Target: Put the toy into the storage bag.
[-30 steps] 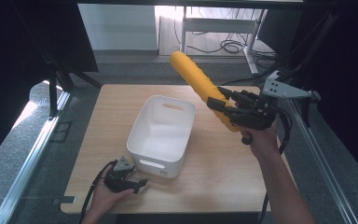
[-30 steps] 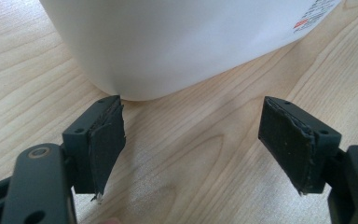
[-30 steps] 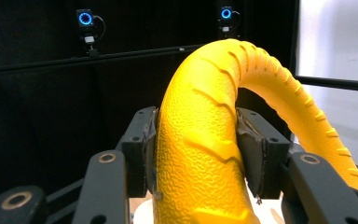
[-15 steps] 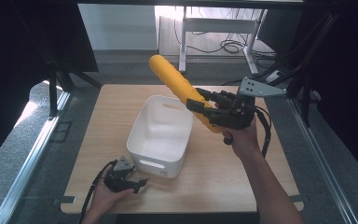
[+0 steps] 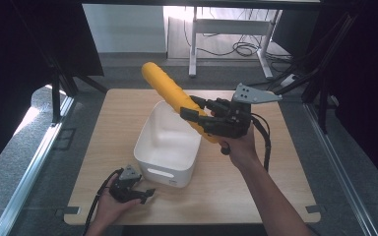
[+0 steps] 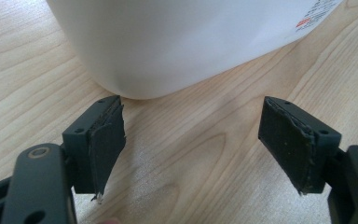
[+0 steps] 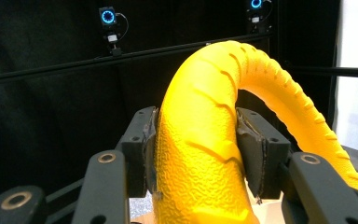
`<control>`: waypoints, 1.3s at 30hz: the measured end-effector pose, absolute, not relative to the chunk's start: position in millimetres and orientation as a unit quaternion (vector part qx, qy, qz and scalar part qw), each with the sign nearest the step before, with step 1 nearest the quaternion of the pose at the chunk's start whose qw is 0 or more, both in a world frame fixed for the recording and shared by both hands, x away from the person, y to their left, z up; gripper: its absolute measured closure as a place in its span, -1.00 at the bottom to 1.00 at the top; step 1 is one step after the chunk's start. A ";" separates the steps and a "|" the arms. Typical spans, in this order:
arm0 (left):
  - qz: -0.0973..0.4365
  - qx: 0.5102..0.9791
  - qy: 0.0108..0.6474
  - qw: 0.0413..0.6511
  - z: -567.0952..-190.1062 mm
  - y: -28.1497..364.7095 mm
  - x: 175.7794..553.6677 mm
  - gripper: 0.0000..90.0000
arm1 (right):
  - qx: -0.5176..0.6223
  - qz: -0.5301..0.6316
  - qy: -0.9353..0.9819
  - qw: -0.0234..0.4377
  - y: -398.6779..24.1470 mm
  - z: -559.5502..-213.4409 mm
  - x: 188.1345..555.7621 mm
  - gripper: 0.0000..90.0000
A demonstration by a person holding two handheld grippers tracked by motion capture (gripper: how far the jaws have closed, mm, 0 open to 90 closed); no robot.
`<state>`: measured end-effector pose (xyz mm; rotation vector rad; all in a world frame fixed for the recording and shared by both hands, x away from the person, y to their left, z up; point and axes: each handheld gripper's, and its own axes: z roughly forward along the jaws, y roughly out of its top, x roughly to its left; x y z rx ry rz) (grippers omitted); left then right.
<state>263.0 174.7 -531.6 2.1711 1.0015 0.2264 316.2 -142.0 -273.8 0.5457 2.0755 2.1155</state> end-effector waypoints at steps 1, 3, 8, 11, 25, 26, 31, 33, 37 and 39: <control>0.088 0.843 0.389 0.361 -531.6 174.8 263.0 -0.49 | 0.180 0.700 0.689 0.064 -140.0 -274.8 316.5 0.13; 0.088 0.844 0.387 0.360 -531.9 174.9 263.4 -0.49 | 0.179 0.699 0.690 0.062 -135.6 -276.8 317.3 0.13; 0.089 0.843 0.390 0.360 -531.7 175.3 263.2 -0.49 | 0.181 0.693 0.695 0.056 -127.1 -282.8 321.7 0.13; 0.088 0.842 0.392 0.360 -532.0 175.7 263.1 -0.49 | 0.184 0.693 0.696 0.052 -123.7 -286.0 324.3 0.13; 0.089 0.842 0.391 0.360 -531.7 176.0 263.0 -0.49 | 0.190 0.696 0.692 0.036 -111.0 -292.3 322.5 0.13; 0.089 0.842 0.391 0.360 -531.7 175.9 263.0 -0.49 | 0.192 0.695 0.692 0.037 -109.9 -293.9 322.6 0.13; 0.090 0.842 0.392 0.360 -531.5 176.3 263.0 -0.49 | 0.195 0.695 0.691 0.032 -106.0 -298.8 323.3 0.13; 0.090 0.842 0.392 0.360 -531.6 176.2 263.0 -0.49 | 0.197 0.695 0.691 0.031 -105.1 -299.4 323.8 0.13; 0.089 0.842 0.391 0.360 -531.6 176.3 263.0 -0.49 | 0.203 0.694 0.690 0.031 -101.1 -301.9 324.4 0.12; 0.090 0.842 0.392 0.359 -531.3 176.8 262.9 -0.49 | 0.205 0.694 0.689 0.029 -99.7 -304.4 325.8 0.12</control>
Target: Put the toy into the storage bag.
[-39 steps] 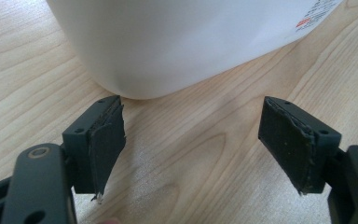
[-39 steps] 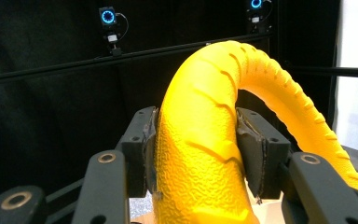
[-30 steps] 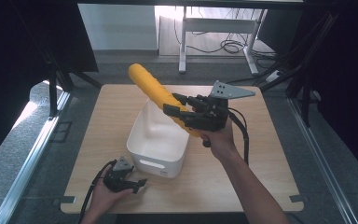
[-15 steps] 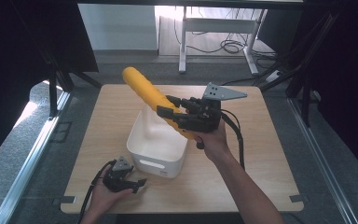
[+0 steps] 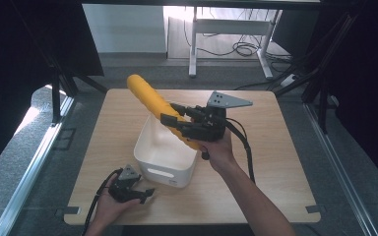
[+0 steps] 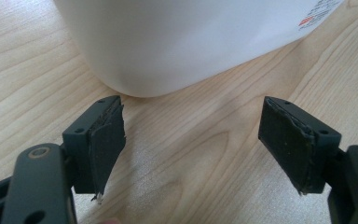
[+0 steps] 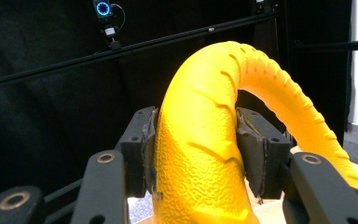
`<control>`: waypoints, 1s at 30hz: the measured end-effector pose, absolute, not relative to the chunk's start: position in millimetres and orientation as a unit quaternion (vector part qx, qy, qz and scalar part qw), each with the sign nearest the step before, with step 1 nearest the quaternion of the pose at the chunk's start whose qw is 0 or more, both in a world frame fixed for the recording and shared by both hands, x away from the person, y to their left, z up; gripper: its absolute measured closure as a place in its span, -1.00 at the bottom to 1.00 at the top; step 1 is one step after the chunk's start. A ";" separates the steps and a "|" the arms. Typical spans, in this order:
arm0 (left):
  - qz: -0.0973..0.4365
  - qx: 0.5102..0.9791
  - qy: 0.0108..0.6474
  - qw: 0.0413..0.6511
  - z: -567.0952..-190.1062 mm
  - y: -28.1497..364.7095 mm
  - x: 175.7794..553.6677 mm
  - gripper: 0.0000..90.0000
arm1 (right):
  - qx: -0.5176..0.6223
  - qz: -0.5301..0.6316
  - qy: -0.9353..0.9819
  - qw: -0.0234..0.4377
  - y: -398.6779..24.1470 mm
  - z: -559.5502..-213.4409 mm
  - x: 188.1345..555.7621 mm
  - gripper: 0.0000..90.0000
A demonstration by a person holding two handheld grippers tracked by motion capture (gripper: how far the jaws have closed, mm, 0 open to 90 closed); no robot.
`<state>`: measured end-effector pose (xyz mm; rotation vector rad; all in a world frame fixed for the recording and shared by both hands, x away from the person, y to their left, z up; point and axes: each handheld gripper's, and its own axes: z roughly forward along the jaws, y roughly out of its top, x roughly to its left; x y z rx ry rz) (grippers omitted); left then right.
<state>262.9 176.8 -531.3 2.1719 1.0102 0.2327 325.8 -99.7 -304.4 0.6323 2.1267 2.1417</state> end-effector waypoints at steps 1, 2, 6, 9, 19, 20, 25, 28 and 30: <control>0.090 0.842 0.392 0.359 -531.2 176.9 262.8 -0.49 | 0.206 0.694 0.689 0.029 -99.3 -305.7 326.8 0.12; 0.090 0.843 0.390 0.360 -531.2 177.1 263.0 -0.49 | 0.209 0.694 0.689 0.025 -99.2 -306.9 327.4 0.11; 0.090 0.843 0.390 0.359 -531.2 177.3 263.1 -0.49 | 0.210 0.695 0.687 0.026 -98.0 -310.6 328.9 0.11; 0.091 0.843 0.391 0.360 -531.0 177.2 262.8 -0.49 | 0.207 0.695 0.688 0.028 -98.8 -311.4 328.6 0.10; 0.091 0.842 0.392 0.360 -531.2 176.5 262.5 -0.49 | 0.217 0.691 0.689 0.027 -100.3 -313.8 325.3 0.10; 0.091 0.842 0.392 0.359 -531.2 176.6 262.6 -0.49 | 0.218 0.691 0.689 0.025 -100.5 -314.7 325.2 0.09; 0.090 0.842 0.391 0.360 -531.2 176.5 262.4 -0.49 | 0.226 0.689 0.688 0.017 -101.1 -322.1 323.7 0.07; 0.089 0.842 0.391 0.360 -531.3 176.3 262.4 -0.49 | 0.225 0.684 0.694 0.020 -100.6 -327.3 322.9 0.07; 0.089 0.842 0.391 0.361 -531.6 175.9 262.4 -0.49 | 0.227 0.682 0.695 0.018 -101.6 -331.6 322.6 0.08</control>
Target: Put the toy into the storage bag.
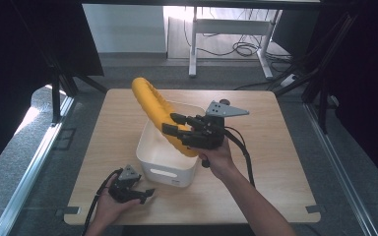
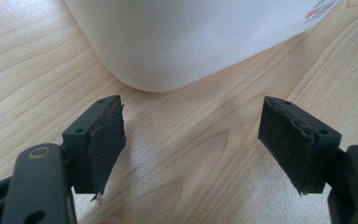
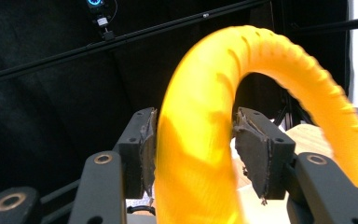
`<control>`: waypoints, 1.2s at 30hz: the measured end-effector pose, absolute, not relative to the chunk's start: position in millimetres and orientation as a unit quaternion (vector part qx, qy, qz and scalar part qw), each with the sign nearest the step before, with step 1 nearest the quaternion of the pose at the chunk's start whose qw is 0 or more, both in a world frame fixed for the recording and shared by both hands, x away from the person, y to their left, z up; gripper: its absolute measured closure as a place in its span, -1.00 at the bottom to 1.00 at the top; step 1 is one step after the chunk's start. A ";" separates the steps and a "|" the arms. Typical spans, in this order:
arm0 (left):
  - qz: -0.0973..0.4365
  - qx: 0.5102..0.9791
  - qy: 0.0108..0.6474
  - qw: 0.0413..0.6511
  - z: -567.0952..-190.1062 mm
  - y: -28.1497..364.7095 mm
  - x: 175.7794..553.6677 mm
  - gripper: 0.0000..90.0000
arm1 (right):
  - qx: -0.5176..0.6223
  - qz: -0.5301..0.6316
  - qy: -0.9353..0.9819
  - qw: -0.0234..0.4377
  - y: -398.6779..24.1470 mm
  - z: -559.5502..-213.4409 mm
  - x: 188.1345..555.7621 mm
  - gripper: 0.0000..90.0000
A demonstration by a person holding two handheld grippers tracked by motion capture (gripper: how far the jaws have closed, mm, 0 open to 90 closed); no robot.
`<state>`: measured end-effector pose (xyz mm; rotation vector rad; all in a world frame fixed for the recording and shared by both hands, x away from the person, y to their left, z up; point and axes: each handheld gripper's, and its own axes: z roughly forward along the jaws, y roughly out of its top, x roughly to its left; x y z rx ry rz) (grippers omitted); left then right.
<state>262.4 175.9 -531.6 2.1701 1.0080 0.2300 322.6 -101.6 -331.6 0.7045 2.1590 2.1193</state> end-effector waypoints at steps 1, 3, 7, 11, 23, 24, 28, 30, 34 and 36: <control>0.088 0.842 0.391 0.360 -531.6 175.7 262.4 -0.49 | 0.229 0.681 0.695 0.017 -102.6 -332.7 322.7 0.10; 0.088 0.841 0.393 0.362 -532.2 175.0 262.3 -0.49 | 0.237 0.681 0.693 0.015 -105.2 -335.3 323.1 0.14; 0.088 0.842 0.392 0.361 -532.7 174.4 262.5 -0.49 | 0.243 0.675 0.697 0.015 -110.1 -340.8 325.9 0.19; 0.087 0.842 0.392 0.361 -532.9 174.2 262.5 -0.49 | 0.241 0.668 0.704 0.013 -111.9 -341.3 326.3 0.20; 0.089 0.841 0.393 0.360 -532.3 174.9 262.4 -0.49 | 0.235 0.646 0.725 0.044 -119.0 -341.7 325.4 0.10; 0.088 0.843 0.391 0.359 -532.2 175.1 262.5 -0.49 | 0.237 0.645 0.726 0.044 -120.3 -342.3 325.1 0.09; 0.088 0.842 0.392 0.360 -532.2 175.0 262.3 -0.49 | 0.238 0.635 0.733 0.054 -127.2 -347.3 326.0 0.04; 0.089 0.842 0.392 0.359 -531.7 175.3 262.1 -0.49 | 0.237 0.629 0.738 0.063 -130.7 -350.7 326.7 0.02; 0.091 0.842 0.391 0.361 -531.1 176.6 262.2 -0.49 | 0.236 0.617 0.746 0.076 -139.9 -359.0 327.0 -0.02; 0.091 0.840 0.393 0.362 -530.8 176.8 261.8 -0.50 | 0.238 0.613 0.749 0.080 -145.3 -363.3 326.5 -0.03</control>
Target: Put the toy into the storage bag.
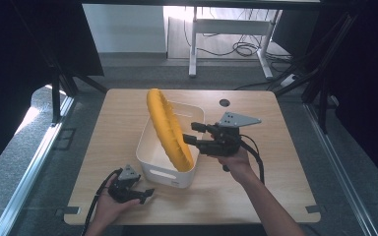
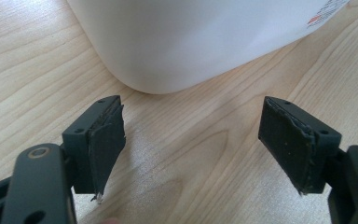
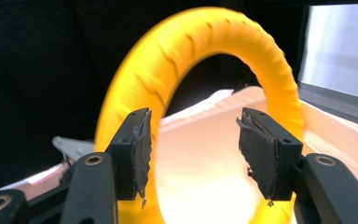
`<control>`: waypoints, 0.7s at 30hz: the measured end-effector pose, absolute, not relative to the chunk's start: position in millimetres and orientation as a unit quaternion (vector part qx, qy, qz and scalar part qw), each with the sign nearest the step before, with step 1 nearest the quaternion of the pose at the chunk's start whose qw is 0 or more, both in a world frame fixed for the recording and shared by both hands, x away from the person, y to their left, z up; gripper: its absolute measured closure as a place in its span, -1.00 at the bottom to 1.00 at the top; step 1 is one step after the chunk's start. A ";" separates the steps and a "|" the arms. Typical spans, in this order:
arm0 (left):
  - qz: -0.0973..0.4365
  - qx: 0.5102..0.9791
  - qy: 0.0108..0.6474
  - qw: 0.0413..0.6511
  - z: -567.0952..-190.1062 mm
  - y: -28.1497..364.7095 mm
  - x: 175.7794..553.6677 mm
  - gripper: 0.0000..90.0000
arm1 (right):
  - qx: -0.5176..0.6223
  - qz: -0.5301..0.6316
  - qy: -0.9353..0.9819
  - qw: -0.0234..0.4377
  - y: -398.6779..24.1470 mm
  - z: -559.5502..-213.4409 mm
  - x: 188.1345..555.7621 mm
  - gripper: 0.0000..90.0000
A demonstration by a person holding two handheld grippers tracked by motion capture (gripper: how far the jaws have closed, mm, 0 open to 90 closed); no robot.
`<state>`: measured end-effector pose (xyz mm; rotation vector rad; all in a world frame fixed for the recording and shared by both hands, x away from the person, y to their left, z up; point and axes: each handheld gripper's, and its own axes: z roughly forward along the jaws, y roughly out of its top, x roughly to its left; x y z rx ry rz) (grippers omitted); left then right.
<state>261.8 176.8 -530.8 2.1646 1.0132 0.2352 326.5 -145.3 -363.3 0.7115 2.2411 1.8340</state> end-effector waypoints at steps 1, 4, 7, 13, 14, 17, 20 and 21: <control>0.091 0.840 0.394 0.362 -530.5 177.1 261.7 -0.50 | 0.240 0.611 0.750 0.082 -149.0 -366.1 326.1 -0.03; 0.091 0.840 0.394 0.362 -530.5 177.1 261.9 -0.50 | 0.246 0.607 0.750 0.093 -162.5 -375.9 326.6 -0.03; 0.091 0.840 0.394 0.362 -530.3 177.3 261.8 -0.50 | 0.256 0.601 0.750 0.100 -173.8 -383.2 326.3 -0.03; 0.092 0.839 0.396 0.363 -529.2 178.9 261.7 -0.50 | 0.267 0.585 0.758 0.111 -196.8 -400.5 323.5 -0.04; 0.092 0.839 0.396 0.363 -529.0 179.0 261.7 -0.50 | 0.270 0.582 0.759 0.113 -200.3 -403.7 323.1 -0.04; 0.093 0.839 0.394 0.363 -528.8 179.4 261.8 -0.50 | 0.281 0.571 0.762 0.118 -211.7 -416.1 321.3 -0.05; 0.094 0.839 0.393 0.364 -528.7 179.9 261.8 -0.50 | 0.288 0.561 0.767 0.118 -220.5 -427.0 319.8 -0.05; 0.094 0.839 0.394 0.364 -528.7 180.2 261.9 -0.50 | 0.290 0.558 0.768 0.120 -223.0 -430.0 319.3 -0.06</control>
